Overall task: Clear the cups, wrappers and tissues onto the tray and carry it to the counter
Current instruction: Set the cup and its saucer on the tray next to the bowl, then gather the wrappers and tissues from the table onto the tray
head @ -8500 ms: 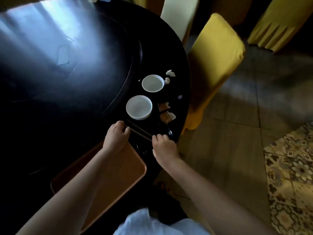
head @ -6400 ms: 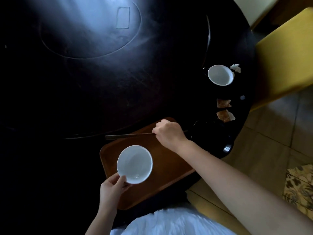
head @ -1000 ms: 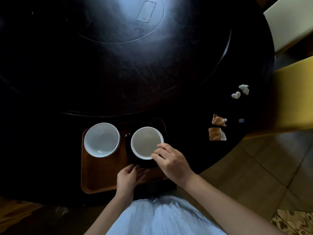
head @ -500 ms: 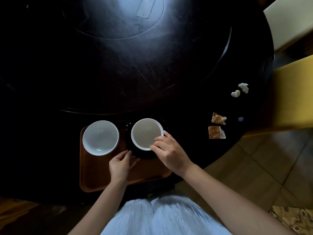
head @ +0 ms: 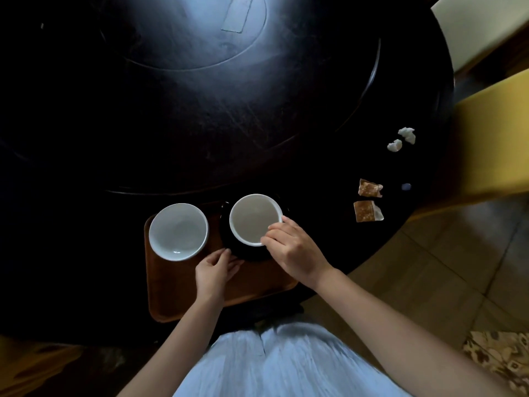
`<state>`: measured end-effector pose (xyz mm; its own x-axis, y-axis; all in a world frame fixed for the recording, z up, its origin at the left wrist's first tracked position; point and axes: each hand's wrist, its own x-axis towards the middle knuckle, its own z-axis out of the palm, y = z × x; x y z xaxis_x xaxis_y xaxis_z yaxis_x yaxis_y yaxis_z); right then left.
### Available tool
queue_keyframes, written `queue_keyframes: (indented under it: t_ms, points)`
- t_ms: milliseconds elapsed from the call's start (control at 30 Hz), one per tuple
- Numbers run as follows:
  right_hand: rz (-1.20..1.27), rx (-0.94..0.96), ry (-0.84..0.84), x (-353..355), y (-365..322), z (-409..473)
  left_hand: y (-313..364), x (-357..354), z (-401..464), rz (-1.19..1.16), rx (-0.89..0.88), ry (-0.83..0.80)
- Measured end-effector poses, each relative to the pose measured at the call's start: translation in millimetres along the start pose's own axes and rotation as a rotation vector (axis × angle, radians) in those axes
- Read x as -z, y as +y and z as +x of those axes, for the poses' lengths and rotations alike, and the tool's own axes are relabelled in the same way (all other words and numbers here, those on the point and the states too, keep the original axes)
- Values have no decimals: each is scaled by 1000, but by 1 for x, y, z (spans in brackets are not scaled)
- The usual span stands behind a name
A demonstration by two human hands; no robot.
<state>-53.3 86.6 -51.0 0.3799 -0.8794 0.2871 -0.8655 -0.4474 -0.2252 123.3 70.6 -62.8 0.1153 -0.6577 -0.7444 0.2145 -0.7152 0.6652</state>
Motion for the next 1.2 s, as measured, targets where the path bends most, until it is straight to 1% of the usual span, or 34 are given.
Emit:
queue_keyframes:
  t_ms: [133, 233, 300, 367, 433, 500, 600, 667, 767, 867, 933, 1033, 1200]
  points:
    - [20, -76, 9, 7, -11, -9, -1, 6, -18, 43, 40, -112]
    - [25, -162, 87, 14, -17, -25, -8, 7, -36, 213, 94, -229]
    - [18, -245, 122, 19, -16, -38, -12, -1, -45, 355, 80, -330]
    - [2, -342, 143, 24, -7, -50, -14, -15, -51, 516, -5, -424]
    - [14, -447, 161, 31, 10, -63, -16, -35, -55, 668, -166, -490]
    - [36, -536, 159, 40, 38, -73, -16, -61, -57, 776, -328, -519]
    - [52, -631, 127, 55, 97, -81, -12, -110, -51, 966, -609, -467]
    - [58, -662, 107, 62, 136, -80, -9, -146, -45, 1048, -739, -408]
    - [23, -587, 35, 63, 178, -74, -15, -193, -34, 1186, -822, -302]
    - [-66, -489, -80, 58, 211, -71, -26, -232, -23, 1329, -961, -204]
    - [-115, -459, -149, 53, 226, -70, -32, -250, -16, 1430, -1024, -190]
    - [-131, -431, -183, 48, 240, -70, -44, -266, -10, 1540, -1094, -200]
    - [-99, -450, -177, 53, 245, -66, -55, -279, -5, 1611, -1101, -175]
